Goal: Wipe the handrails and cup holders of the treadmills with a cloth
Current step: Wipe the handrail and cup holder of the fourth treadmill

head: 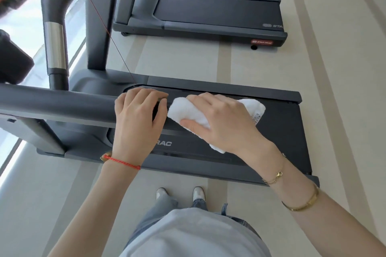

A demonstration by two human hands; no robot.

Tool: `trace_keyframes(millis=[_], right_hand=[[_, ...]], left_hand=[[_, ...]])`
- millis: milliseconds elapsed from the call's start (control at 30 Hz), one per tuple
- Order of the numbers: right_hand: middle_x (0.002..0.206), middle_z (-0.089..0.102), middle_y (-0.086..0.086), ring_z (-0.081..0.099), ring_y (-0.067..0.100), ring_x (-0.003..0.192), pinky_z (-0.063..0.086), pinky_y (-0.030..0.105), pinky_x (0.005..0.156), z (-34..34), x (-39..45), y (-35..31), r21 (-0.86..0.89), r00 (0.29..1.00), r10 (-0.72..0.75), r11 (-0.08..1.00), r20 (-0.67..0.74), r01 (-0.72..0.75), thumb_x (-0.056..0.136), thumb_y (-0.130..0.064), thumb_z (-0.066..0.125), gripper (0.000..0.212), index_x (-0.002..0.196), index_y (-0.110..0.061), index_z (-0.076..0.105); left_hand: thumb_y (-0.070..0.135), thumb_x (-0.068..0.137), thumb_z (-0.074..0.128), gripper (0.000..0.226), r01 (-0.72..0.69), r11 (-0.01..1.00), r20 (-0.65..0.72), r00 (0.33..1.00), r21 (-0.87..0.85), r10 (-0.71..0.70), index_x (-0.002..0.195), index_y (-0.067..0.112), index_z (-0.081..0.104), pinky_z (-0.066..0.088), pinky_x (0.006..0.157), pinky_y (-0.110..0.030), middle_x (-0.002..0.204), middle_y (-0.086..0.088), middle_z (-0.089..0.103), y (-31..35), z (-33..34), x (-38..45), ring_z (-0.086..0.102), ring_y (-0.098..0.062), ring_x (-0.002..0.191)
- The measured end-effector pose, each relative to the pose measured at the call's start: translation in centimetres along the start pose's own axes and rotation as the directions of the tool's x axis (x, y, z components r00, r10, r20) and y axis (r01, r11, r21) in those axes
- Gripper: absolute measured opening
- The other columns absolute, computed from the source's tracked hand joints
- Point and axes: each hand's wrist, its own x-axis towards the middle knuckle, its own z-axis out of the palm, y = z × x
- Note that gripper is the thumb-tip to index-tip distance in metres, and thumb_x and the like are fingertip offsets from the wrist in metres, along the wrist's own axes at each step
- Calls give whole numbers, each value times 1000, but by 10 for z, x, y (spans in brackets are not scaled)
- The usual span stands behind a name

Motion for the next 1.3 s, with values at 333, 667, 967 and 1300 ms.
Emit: trace_keyframes(millis=[333, 667, 967, 1300], right_hand=[[114, 62, 2, 62, 26, 92, 52, 40, 72, 20, 52, -57, -139, 985, -149, 977, 88, 160, 98, -59, 21, 61, 136, -18, 46], [116, 60, 0, 60, 24, 93, 50, 37, 74, 52, 114, -137, -167, 980, -179, 967, 87, 191, 99, -57, 20, 60, 138, -18, 45], [120, 57, 3, 56, 25, 95, 49, 38, 81, 86, 170, -225, -201, 983, -181, 963, 19, 181, 102, -52, 27, 55, 138, -16, 45], [129, 56, 4, 54, 26, 112, 46, 39, 95, 117, 222, -308, -225, 985, -173, 960, -8, 167, 102, -50, 34, 56, 143, -14, 43]], left_hand=[[18, 102, 39, 31, 35, 999, -17, 999, 21, -35, 109, 12, 69, 28, 114, -44, 106, -2, 68, -62, -23, -6, 58, -25, 106], [15, 99, 53, 21, 72, 997, -79, 994, 30, -70, 112, 11, 69, 33, 110, -47, 110, -4, 68, -170, -67, 2, 56, -25, 109], [23, 100, 47, 24, 36, 999, -101, 994, 11, -34, 111, 15, 68, 35, 108, -49, 111, 1, 67, -286, -106, 11, 56, -22, 109], [20, 99, 50, 23, 57, 998, -83, 995, -39, -60, 114, 16, 67, 36, 107, -46, 115, 0, 66, -382, -149, 19, 52, -24, 116]])
